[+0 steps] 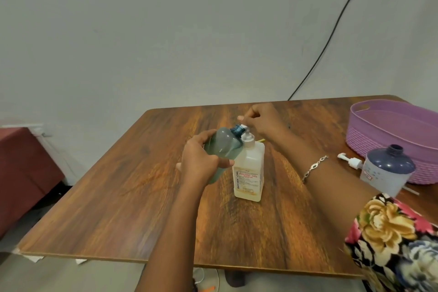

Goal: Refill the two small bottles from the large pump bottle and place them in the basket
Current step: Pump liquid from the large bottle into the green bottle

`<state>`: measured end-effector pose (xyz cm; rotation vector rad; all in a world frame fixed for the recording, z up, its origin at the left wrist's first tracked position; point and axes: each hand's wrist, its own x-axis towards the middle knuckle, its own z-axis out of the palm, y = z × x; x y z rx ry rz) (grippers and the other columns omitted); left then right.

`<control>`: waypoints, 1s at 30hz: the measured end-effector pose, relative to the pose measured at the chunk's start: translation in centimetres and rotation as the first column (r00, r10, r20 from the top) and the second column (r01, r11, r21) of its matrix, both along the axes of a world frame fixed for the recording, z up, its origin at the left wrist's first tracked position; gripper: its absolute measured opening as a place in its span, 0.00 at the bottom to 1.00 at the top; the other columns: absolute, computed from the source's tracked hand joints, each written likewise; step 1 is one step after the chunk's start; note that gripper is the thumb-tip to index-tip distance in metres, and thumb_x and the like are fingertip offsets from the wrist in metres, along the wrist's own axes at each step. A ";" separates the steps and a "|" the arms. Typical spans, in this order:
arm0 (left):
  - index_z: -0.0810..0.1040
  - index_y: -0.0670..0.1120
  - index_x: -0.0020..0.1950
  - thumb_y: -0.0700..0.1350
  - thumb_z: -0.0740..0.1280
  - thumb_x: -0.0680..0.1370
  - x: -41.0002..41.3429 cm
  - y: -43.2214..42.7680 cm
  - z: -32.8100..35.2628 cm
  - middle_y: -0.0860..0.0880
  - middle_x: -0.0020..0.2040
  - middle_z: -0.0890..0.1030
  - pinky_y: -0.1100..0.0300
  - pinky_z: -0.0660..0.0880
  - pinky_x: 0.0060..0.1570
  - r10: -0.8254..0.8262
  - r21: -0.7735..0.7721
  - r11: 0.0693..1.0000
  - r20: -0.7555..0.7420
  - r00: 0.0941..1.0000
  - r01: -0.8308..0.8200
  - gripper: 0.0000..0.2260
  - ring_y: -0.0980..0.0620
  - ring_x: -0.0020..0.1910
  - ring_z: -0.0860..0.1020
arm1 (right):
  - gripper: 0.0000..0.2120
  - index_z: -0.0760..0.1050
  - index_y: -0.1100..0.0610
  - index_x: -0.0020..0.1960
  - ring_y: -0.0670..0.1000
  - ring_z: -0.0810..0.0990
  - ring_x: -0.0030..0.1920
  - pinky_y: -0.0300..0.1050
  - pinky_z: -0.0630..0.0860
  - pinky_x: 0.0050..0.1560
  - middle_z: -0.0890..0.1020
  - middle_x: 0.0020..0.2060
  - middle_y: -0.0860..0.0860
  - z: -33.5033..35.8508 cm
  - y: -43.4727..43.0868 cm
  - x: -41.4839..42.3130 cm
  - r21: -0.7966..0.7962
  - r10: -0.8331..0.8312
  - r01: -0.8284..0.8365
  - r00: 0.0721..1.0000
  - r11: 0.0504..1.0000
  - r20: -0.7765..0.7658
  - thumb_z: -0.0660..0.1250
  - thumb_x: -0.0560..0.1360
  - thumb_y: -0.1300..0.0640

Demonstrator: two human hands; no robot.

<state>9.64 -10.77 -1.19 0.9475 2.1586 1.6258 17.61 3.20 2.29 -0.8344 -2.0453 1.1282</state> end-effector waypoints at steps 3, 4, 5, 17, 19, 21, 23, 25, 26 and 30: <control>0.76 0.50 0.63 0.35 0.79 0.57 0.0 -0.1 -0.7 0.51 0.58 0.77 0.43 0.72 0.59 -0.024 -0.008 1.000 -0.005 1.000 0.024 0.35 0.49 0.57 0.74 | 0.10 0.72 0.57 0.35 0.43 0.73 0.33 0.36 0.70 0.34 0.76 0.32 0.48 -0.9 0.2 -0.1 0.036 0.020 -0.021 0.999 0.999 0.029 0.68 0.74 0.57; 0.76 0.50 0.62 0.36 0.80 0.57 0.1 -0.2 -0.9 0.51 0.58 0.78 0.43 0.72 0.59 -0.023 -0.010 1.000 -0.007 1.000 0.023 0.35 0.49 0.57 0.74 | 0.11 0.72 0.57 0.34 0.43 0.73 0.33 0.36 0.70 0.34 0.76 0.32 0.47 -1.1 0.1 -0.1 0.036 0.018 -0.019 0.999 0.999 0.034 0.67 0.74 0.57; 0.76 0.51 0.62 0.36 0.80 0.57 0.1 -0.2 -0.9 0.52 0.57 0.78 0.42 0.71 0.59 -0.020 -0.013 1.000 -0.014 1.000 0.020 0.35 0.49 0.57 0.75 | 0.11 0.72 0.57 0.34 0.42 0.73 0.32 0.36 0.69 0.34 0.76 0.32 0.47 -1.2 0.1 -0.1 0.035 0.011 -0.012 0.999 0.999 0.037 0.67 0.74 0.57; 0.77 0.51 0.62 0.36 0.80 0.56 -0.6 0.2 -0.8 0.52 0.57 0.78 0.41 0.69 0.60 0.013 -0.007 1.000 -0.025 1.000 -0.013 0.35 0.48 0.58 0.75 | 0.12 0.71 0.57 0.33 0.42 0.72 0.31 0.34 0.67 0.32 0.75 0.30 0.47 -1.5 -0.6 -0.8 0.049 -0.081 0.082 0.996 0.995 -0.025 0.68 0.73 0.58; 0.77 0.50 0.63 0.35 0.80 0.57 -0.6 0.2 -1.0 0.51 0.57 0.78 0.42 0.69 0.60 0.010 0.000 1.000 -0.006 1.000 -0.010 0.36 0.49 0.58 0.75 | 0.12 0.71 0.56 0.32 0.44 0.72 0.32 0.35 0.68 0.33 0.74 0.30 0.48 -1.9 -0.6 -0.7 0.069 -0.094 0.096 0.995 0.993 -0.023 0.67 0.74 0.58; 0.76 0.49 0.63 0.34 0.79 0.57 -0.5 0.3 -0.7 0.51 0.58 0.78 0.43 0.70 0.61 0.001 0.002 1.000 0.004 1.000 -0.001 0.36 0.49 0.58 0.74 | 0.12 0.71 0.56 0.33 0.45 0.74 0.34 0.37 0.69 0.36 0.75 0.31 0.48 -1.1 -0.4 -0.5 0.024 -0.066 0.066 0.998 0.998 0.004 0.67 0.74 0.57; 0.76 0.50 0.63 0.34 0.79 0.57 -0.6 0.3 -0.2 0.51 0.58 0.78 0.42 0.70 0.60 0.002 0.008 1.000 0.001 1.000 -0.002 0.36 0.49 0.58 0.74 | 0.11 0.72 0.57 0.34 0.44 0.74 0.35 0.36 0.68 0.33 0.77 0.33 0.48 0.1 -0.1 -0.2 -0.029 -0.027 0.029 0.999 0.999 0.041 0.68 0.73 0.57; 0.76 0.52 0.62 0.35 0.79 0.57 -0.7 0.3 0.2 0.52 0.57 0.78 0.41 0.70 0.59 0.007 0.009 1.000 -0.035 0.999 -0.007 0.35 0.48 0.57 0.75 | 0.11 0.72 0.57 0.34 0.42 0.73 0.33 0.33 0.66 0.27 0.77 0.33 0.48 0.8 0.0 -0.2 -0.021 -0.023 0.025 0.997 0.999 0.071 0.68 0.73 0.57; 0.76 0.52 0.62 0.35 0.79 0.57 -0.8 0.4 0.2 0.52 0.57 0.78 0.42 0.71 0.59 0.008 0.009 1.000 -0.045 0.999 -0.008 0.35 0.49 0.57 0.75 | 0.11 0.72 0.57 0.33 0.40 0.73 0.32 0.32 0.66 0.25 0.77 0.32 0.48 0.7 0.0 -0.3 -0.007 -0.036 0.037 0.997 0.999 0.066 0.68 0.73 0.57; 0.76 0.51 0.62 0.35 0.79 0.57 -1.0 0.4 -0.7 0.52 0.57 0.78 0.42 0.70 0.60 0.002 -0.016 1.000 -0.042 0.999 -0.002 0.35 0.49 0.57 0.74 | 0.13 0.71 0.56 0.31 0.44 0.77 0.35 0.33 0.69 0.32 0.76 0.30 0.48 -1.4 -0.2 -0.7 0.034 -0.090 0.090 0.996 0.995 -0.018 0.68 0.73 0.58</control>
